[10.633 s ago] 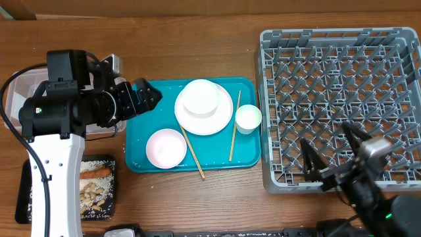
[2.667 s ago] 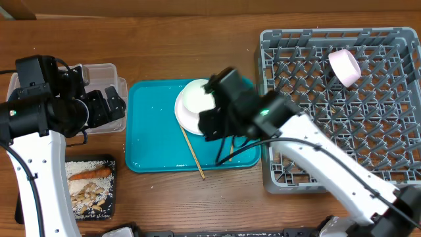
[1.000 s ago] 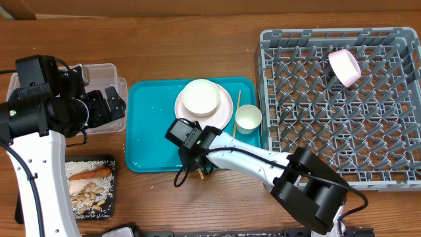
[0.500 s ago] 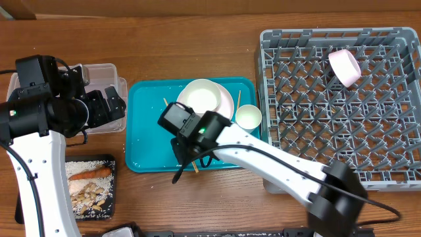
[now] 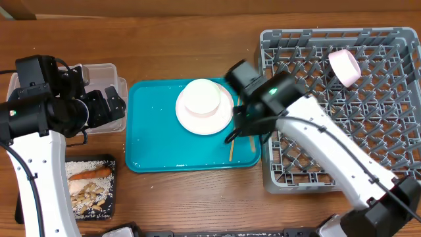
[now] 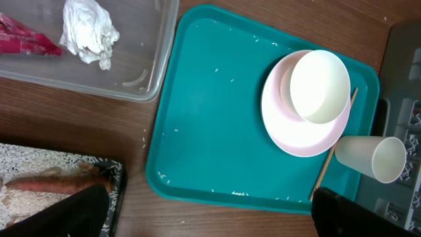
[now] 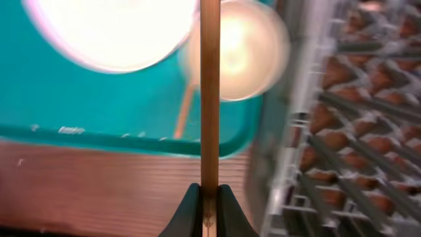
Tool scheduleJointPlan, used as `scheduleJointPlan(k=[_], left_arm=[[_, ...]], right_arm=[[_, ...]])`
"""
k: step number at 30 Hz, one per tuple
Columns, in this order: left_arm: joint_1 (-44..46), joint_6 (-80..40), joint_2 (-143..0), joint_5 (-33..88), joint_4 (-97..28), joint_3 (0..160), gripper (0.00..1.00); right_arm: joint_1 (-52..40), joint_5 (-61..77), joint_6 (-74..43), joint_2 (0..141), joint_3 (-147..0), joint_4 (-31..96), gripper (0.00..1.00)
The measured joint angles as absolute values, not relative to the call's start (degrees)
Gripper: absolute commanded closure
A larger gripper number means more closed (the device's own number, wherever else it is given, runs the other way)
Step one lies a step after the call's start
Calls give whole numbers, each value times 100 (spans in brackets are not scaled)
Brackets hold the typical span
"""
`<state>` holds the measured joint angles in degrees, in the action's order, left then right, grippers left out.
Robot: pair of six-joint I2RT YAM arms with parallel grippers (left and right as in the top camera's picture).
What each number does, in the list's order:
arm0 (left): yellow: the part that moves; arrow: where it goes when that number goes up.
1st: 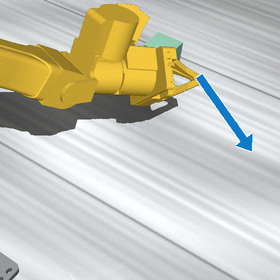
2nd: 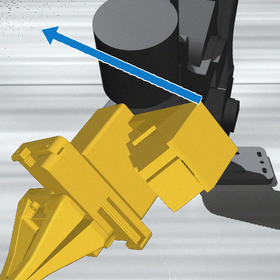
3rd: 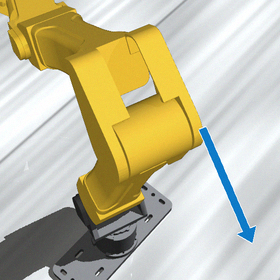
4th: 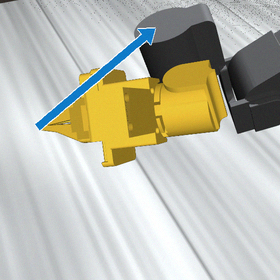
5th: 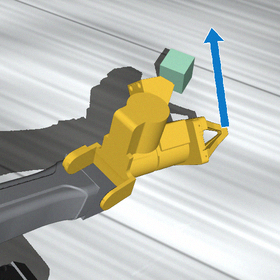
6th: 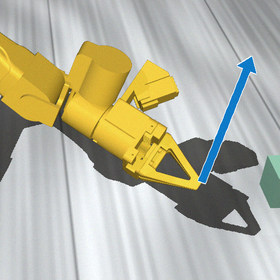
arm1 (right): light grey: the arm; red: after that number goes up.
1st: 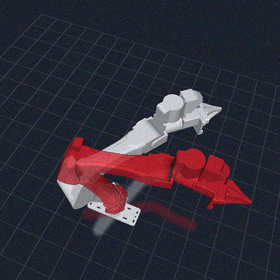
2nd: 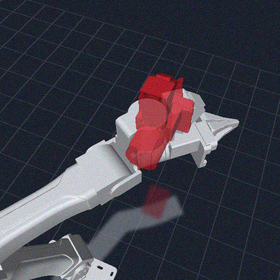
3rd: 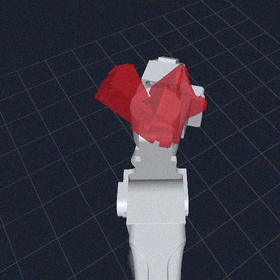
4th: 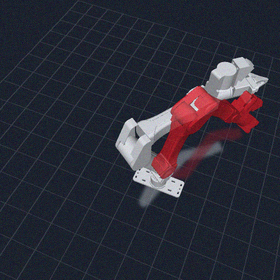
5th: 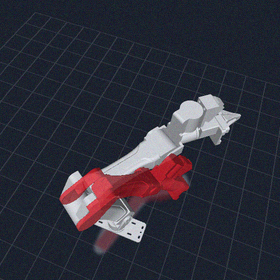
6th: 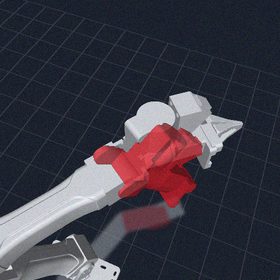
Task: Sort waste into correct bins and load items into the dishwasher
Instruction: 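Carry the chopstick right and release it into the dish rack, then move the right gripper back over the second chopstick on the tray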
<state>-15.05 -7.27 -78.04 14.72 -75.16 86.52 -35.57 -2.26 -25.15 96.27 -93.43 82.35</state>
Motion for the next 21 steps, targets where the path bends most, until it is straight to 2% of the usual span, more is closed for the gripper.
scheduleJointPlan(k=[9, 21], left_arm=[[-1505, -727, -7804, 1472, -7516, 8652, 0], [-1505, -727, -7804, 1472, -7516, 8652, 0]], right_arm=[[-2112, -305, -2220, 9627, -9334, 8289, 96], [-1798, -320, -1835, 9627, -8243, 7301, 96]])
